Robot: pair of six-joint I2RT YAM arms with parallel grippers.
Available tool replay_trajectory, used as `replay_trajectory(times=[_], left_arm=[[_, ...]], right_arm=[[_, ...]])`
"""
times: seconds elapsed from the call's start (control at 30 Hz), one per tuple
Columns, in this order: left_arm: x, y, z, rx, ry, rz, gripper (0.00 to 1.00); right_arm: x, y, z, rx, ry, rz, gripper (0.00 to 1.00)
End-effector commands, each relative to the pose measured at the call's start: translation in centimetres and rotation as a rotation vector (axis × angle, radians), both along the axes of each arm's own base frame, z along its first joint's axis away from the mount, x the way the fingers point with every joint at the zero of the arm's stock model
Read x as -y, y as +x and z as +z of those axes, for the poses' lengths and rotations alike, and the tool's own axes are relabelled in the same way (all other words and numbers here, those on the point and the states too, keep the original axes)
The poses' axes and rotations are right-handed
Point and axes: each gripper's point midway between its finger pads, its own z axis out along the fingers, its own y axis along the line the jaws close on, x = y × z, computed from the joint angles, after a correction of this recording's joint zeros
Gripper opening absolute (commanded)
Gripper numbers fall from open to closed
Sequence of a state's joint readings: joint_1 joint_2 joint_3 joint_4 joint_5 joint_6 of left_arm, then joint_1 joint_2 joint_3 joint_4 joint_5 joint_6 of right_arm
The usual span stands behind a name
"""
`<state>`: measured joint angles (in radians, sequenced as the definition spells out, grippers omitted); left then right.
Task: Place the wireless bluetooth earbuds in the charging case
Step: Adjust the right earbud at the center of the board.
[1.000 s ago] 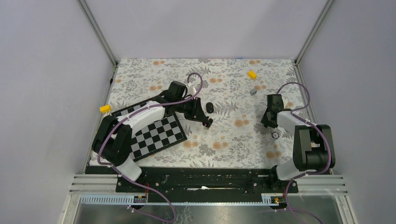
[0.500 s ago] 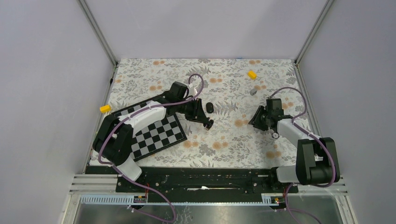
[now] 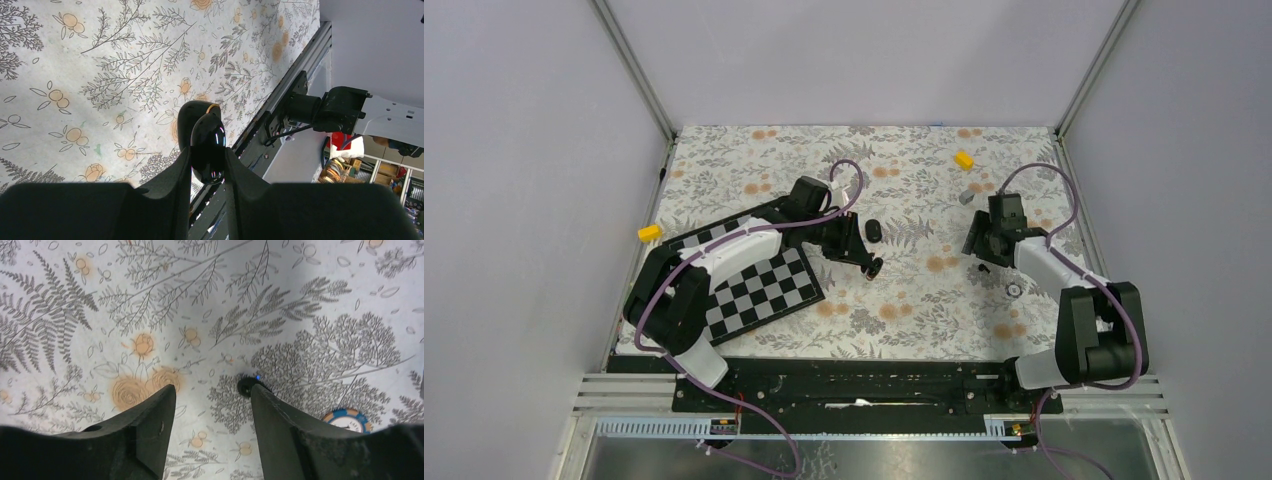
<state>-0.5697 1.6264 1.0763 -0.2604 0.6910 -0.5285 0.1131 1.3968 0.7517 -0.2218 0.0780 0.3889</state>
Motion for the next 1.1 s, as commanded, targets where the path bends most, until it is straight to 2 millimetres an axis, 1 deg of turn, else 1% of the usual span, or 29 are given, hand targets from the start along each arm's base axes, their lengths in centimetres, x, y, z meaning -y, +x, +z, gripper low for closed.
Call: replay_trajectory(times=[0.0,0.07,0.17,0.3,0.4,0.47,0.63,0.77,0.87,0.97,1.07], left_arm=[[0.6,0.9,1.4,0.064,-0.026,0.005,0.00],[0.5,0.9,1.6,0.069,-0.025,0.010,0.00],[0.4,0.7,1.5,0.065,-0.022,0.011,0.00],[0.3,0.5,1.3,0.057,-0.020,0.011,0.00],[0.4,0.4,1.3,0.056,-0.021,0.008,0.00],[0.5,0.5,1.4,0.059,-0.023,0.006,0.00],[0.7,0.6,1.3,0.052,-0.022,0.001,0.00],[0.9,0.5,1.1,0.046,-0.018,-0.002,0.00],[0.8,0.4,0.9,0.043,-0.014,-0.002,0.00],[0.8,0.3,0.7,0.040,-0.012,-0.004,0.00],[1.0,0.3,0.6,0.036,-0.012,-0.007,0.00]], right_arm=[[1.1,1.2,0.1,-0.014,-0.088,0.031,0.64],[0.8,1.8,0.0,0.004,-0.073,0.035,0.65],[1.1,2.0,-0.7,-0.016,-0.095,0.029,0.66],[1.4,1.6,-2.4,-0.087,-0.108,0.033,0.68],[1.0,1.3,-2.9,-0.104,-0.094,0.046,0.69],[0.5,1.0,-3.0,-0.108,-0.064,0.058,0.69],[-1.8,-0.2,-3.3,-0.129,0.057,0.083,0.69],[-2.3,-1.3,-3.3,-0.134,0.078,0.072,0.69],[-2.4,-2.0,-2.9,-0.130,0.076,0.070,0.66],[-2.2,-2.1,-2.4,-0.123,0.056,0.077,0.60],[-1.5,-2.3,-2.5,-0.153,0.005,0.082,0.51]])
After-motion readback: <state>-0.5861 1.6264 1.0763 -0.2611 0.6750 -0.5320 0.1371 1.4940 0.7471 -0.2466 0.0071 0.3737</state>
